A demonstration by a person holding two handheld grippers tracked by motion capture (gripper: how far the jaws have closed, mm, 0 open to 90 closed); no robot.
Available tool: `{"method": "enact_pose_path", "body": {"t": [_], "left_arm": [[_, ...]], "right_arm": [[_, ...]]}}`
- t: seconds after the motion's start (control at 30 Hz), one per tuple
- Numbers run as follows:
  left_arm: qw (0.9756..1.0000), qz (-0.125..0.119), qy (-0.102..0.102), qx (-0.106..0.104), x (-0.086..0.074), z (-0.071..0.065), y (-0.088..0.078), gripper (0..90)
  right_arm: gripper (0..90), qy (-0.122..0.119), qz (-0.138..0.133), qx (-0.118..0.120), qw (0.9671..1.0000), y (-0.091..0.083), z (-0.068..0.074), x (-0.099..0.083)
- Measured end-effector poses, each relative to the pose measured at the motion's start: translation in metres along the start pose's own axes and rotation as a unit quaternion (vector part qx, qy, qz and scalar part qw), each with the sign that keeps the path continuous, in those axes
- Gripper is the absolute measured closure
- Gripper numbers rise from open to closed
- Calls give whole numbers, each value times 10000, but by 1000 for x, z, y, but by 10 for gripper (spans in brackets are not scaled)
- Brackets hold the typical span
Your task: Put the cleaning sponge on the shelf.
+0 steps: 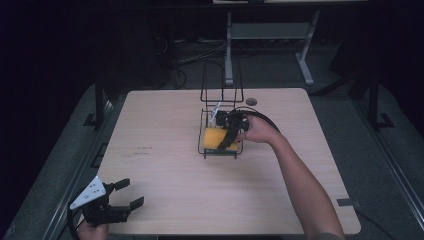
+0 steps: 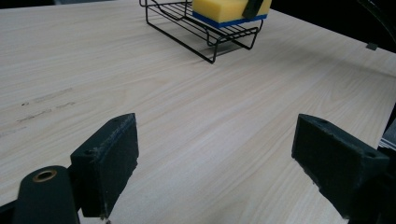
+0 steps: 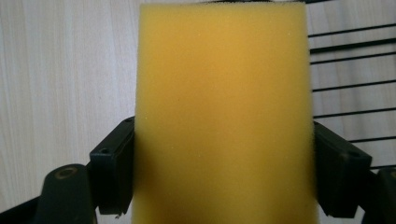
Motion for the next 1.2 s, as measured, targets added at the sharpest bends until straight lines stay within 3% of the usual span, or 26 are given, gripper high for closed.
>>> {"method": "enact_pose_path", "body": {"t": [0.23,0.57,1.2], "left_arm": [[10000,3,6,-9,0,0,0,141],[10000,10,11,-19,0,-1,1,140],[10000,48,41,-23,0,-2,3,140]], "right_arm": [[215,0,117,-30,9999,3,-7,1],[213,40,-1,-107,9999,8,-15,-2],[164,106,-71,-52,9999,23,-13,-7]]}}
Point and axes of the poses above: each handheld gripper's, and its own axes: y roughly forward along the jaws, x roughly out of its top, z roughly to its left, the point moved 1 cm from there along y, roughly forward along the jaws, and after that the axes turned 15 degrees about -y, right-handed, at the moved point
